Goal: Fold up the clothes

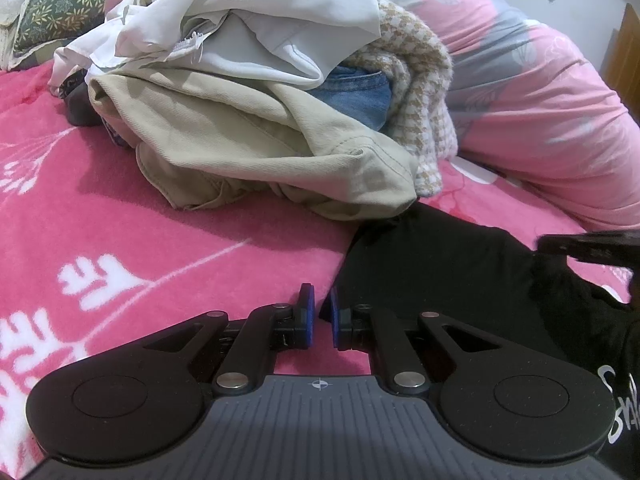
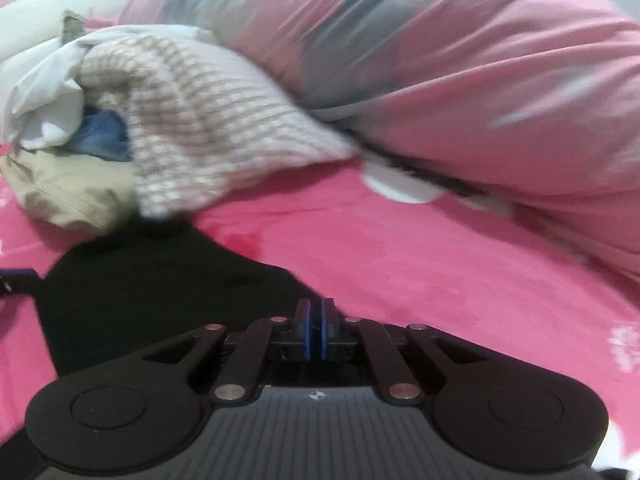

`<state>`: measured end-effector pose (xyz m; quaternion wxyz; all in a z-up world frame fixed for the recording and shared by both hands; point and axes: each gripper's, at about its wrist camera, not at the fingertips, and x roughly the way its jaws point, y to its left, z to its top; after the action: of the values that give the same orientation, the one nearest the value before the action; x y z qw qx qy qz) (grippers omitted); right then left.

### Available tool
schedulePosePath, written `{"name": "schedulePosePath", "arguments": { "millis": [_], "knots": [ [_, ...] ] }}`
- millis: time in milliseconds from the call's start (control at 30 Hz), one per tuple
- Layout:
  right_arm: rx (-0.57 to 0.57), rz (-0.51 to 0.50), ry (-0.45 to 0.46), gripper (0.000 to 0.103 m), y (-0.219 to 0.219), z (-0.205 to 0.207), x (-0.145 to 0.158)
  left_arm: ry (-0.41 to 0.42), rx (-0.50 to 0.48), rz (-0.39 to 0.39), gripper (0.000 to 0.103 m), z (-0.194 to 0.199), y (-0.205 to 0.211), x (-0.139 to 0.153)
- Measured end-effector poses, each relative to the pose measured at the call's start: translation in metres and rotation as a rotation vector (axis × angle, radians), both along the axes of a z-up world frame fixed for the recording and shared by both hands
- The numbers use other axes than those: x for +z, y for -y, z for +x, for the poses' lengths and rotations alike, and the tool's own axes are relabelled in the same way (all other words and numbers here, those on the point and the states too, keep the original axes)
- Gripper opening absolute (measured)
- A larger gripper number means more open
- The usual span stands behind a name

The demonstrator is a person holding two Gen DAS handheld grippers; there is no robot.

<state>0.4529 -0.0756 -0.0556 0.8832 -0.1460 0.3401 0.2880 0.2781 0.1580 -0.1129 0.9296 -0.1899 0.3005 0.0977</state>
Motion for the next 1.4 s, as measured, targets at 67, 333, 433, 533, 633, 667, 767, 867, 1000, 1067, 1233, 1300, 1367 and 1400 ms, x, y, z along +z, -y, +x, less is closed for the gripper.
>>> {"name": "schedulePosePath", "arguments": {
  "millis": [67, 333, 433, 533, 633, 667, 767, 867, 1000, 1067, 1233, 1300, 1367, 1400],
  "knots": [
    [-0.019, 0.011, -0.019, 0.004, -0.007, 0.013, -0.003, 0.0, 0.0, -0.006, 0.009, 0.0, -0.001, 0.0],
    [-0.06, 0.145, -0.178, 0.04, 0.008, 0.053, -0.015, -0.003, 0.002, -0.025, 0.009, -0.001, -0.002, 0.0],
    [-0.025, 0.051, -0.179, 0.038, -0.003, 0.049, -0.024, -0.003, 0.003, -0.02, 0.009, 0.0, -0.002, 0.0],
    [0.001, -0.014, -0.115, 0.001, -0.016, 0.04, -0.024, -0.002, 0.002, -0.016, 0.009, 0.0, -0.001, 0.0],
    [0.031, -0.008, -0.044, 0.001, -0.022, 0.034, -0.021, -0.002, 0.002, -0.017, 0.009, 0.0, -0.001, 0.0],
    [0.023, -0.002, -0.043, 0.001, -0.023, 0.035, -0.023, -0.002, 0.003, -0.016, 0.009, 0.0, -0.001, 0.0],
    [-0.018, 0.016, -0.052, 0.001, -0.023, 0.042, -0.032, -0.002, 0.003, -0.015, 0.009, -0.001, -0.001, 0.0],
    [-0.068, 0.066, -0.066, 0.002, -0.017, 0.049, -0.037, -0.002, 0.003, -0.017, 0.009, -0.001, -0.002, 0.001],
    [-0.225, 0.144, -0.074, 0.003, 0.004, 0.059, -0.033, -0.003, 0.004, -0.015, 0.009, -0.002, -0.002, 0.003],
    [-0.286, 0.153, -0.069, 0.003, 0.013, 0.059, -0.028, -0.004, 0.005, -0.017, 0.009, -0.002, -0.002, 0.003],
    [-0.222, 0.089, -0.078, 0.004, -0.007, 0.052, -0.025, -0.003, 0.015, -0.016, 0.009, -0.004, -0.002, 0.004],
    [-0.152, 0.045, -0.085, 0.004, -0.024, 0.047, -0.026, 0.0, 0.022, -0.007, 0.009, -0.005, 0.0, 0.005],
    [-0.082, 0.001, -0.092, 0.004, -0.041, 0.042, -0.027, 0.001, 0.026, 0.003, 0.009, -0.004, 0.0, 0.005],
    [-0.047, -0.021, -0.096, 0.004, -0.049, 0.04, -0.027, 0.0, 0.028, 0.001, 0.009, -0.004, 0.0, 0.005]
  ]
}}
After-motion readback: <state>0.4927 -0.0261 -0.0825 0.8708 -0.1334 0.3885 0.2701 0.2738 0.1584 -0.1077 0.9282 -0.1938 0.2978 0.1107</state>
